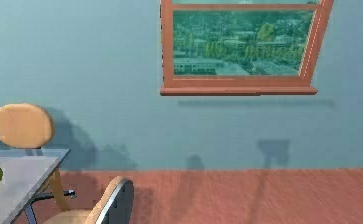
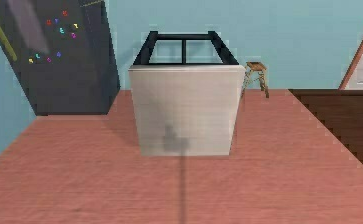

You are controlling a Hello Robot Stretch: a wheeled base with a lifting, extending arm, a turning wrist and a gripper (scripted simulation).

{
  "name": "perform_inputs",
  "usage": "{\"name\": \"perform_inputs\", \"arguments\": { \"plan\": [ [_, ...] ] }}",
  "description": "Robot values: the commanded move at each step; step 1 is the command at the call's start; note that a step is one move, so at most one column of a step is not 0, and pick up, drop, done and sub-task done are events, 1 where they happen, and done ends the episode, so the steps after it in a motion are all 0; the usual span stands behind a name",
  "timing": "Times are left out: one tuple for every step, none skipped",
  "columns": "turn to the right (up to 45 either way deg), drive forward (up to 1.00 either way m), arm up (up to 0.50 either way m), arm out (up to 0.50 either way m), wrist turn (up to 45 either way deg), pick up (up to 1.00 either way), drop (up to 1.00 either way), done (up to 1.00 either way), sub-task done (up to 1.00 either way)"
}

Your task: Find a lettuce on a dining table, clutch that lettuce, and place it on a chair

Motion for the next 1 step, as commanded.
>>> {"name": "perform_inputs", "arguments": {
  "plan": [
    [3.0,0.00,0.00,0.00,0.0,0.00,0.00,0.00,0.00]
  ]
}}
